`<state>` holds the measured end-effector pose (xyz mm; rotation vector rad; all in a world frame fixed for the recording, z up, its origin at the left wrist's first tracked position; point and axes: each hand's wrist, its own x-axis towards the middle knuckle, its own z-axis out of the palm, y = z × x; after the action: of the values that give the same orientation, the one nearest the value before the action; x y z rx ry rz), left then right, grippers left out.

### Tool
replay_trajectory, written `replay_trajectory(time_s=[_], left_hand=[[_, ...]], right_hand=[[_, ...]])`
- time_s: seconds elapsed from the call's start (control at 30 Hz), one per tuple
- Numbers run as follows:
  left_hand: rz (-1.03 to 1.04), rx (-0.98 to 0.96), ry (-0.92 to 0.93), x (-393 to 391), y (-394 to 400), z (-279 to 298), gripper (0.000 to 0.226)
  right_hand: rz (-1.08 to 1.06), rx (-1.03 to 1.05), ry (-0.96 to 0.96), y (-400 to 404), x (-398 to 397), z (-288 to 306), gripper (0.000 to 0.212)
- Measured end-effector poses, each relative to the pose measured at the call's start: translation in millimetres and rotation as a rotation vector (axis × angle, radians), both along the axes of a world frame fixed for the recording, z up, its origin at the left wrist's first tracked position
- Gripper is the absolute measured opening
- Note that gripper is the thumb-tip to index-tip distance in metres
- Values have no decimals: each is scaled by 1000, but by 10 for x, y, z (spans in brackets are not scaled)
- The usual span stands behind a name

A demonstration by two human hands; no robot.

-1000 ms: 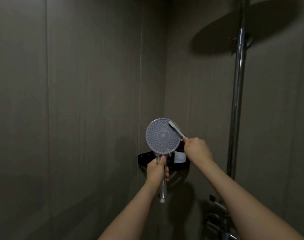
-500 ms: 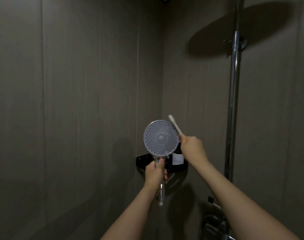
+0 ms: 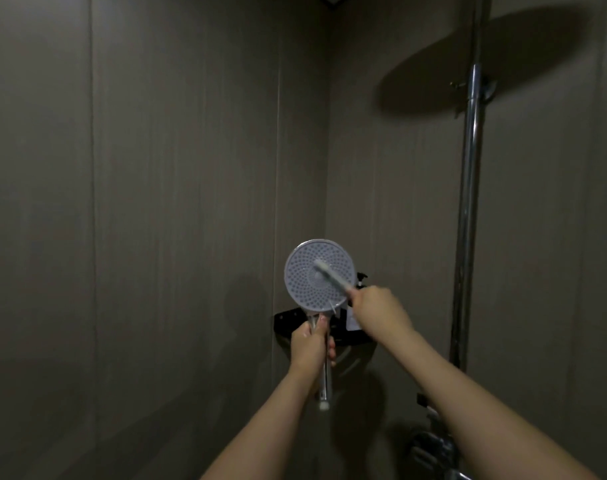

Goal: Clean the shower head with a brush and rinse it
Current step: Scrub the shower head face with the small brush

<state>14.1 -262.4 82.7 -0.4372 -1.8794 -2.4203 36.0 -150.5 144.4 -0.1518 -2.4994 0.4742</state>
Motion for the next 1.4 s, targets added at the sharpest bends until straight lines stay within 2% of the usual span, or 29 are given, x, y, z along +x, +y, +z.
replay_trajectory(time_s=[0.07, 0.17, 0.3, 0.37, 0.5, 0.57, 0.63, 0.77, 0.8, 0.87, 0.93, 1.0, 1.1, 1.23, 1.33, 1.4], left_hand=[[-2, -15, 10, 5, -20, -2, 23], [-9, -4, 12, 24, 2, 19, 24], [0, 26, -9, 30, 30, 42, 23], [-21, 33, 10, 22, 26, 47, 24], [-38, 43, 6, 11, 29, 88, 25], [-45, 56, -9, -6, 20, 102, 25], [-57, 32, 1, -31, 10, 134, 25], [-50, 15, 10, -60, 31, 175, 26], [-46, 17, 12, -66, 46, 174, 27], [-49, 17, 18, -64, 73, 162, 27], [-54, 38, 13, -59, 80, 152, 26], [-53, 28, 8, -65, 68, 145, 26], [-42, 7, 13, -75, 42, 145, 27], [-53, -4, 19, -69, 48, 130, 26], [-40, 2, 12, -69, 51, 122, 26], [-33, 2, 3, -91, 42, 122, 26]], right_hand=[[-100, -73, 34, 101, -12, 88, 46], [-96, -98, 48, 70, 4, 64, 47], [77, 90, -190, -218, -17, -186, 31], [42, 95, -108, -194, -32, -175, 33], [-139, -240, 145, 142, 29, 38, 45], [-161, -357, 157, 304, 62, 89, 47], [-135, -319, 181, 347, 65, 47, 47], [-65, -224, 363, 201, 82, 71, 46], [-37, -174, 326, 140, 74, 86, 44], [36, -123, 129, -15, 35, 57, 37], [19, -83, 21, -97, 7, -32, 35], [-78, -69, 50, -10, 15, -20, 41], [-176, -175, 125, 174, 25, 34, 46], [-136, -145, 152, 118, 8, -12, 48], [-70, -48, 35, -28, 1, -130, 47], [-97, -32, 57, 17, 8, -128, 47]])
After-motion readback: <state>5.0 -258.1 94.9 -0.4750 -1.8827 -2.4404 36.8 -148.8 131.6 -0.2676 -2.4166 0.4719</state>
